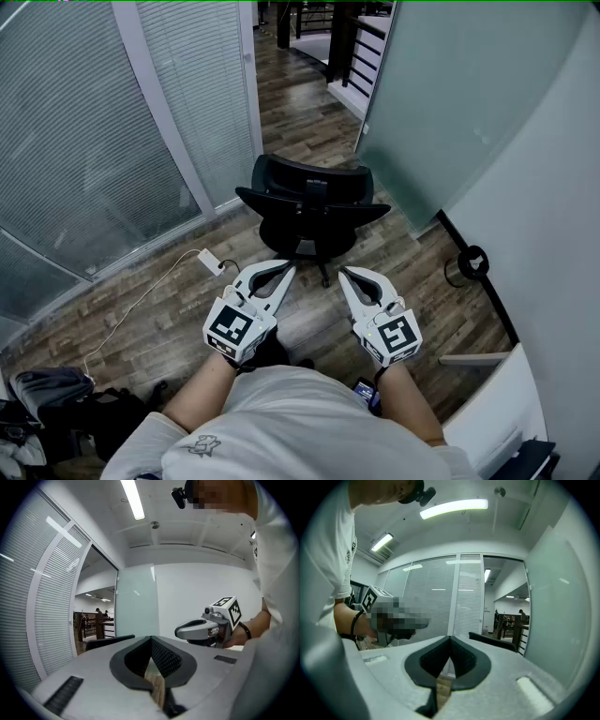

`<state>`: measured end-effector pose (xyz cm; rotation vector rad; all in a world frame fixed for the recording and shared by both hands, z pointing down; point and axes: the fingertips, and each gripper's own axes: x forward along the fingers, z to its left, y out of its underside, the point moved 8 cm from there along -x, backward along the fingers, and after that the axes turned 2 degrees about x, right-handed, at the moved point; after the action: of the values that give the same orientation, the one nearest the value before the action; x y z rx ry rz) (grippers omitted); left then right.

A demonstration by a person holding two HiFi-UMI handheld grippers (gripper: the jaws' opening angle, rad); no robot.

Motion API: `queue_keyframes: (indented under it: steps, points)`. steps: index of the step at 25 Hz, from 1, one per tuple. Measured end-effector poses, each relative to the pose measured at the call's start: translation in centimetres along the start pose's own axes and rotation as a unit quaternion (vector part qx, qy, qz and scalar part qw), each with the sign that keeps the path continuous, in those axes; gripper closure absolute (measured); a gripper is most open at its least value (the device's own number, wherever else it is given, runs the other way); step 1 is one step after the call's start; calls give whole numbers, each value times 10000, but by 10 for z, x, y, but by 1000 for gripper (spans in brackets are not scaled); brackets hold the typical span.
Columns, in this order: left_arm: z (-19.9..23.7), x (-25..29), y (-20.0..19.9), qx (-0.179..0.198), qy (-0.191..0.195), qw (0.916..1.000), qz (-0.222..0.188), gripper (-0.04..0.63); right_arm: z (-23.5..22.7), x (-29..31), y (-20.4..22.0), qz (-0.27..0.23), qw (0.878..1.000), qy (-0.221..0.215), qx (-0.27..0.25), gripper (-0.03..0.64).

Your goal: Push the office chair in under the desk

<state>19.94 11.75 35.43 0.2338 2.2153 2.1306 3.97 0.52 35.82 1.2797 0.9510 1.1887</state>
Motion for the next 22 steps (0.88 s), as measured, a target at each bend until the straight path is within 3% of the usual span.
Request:
queue_keyframes:
  steps: [5, 22]
  points:
    - [13, 4, 4, 214, -67, 9997, 46, 597, -3, 9, 2, 6, 9999, -57, 117, 615]
    - [70, 32, 21, 240, 15, 9991, 348, 597, -29, 62, 13, 124, 9997, -144, 158, 614]
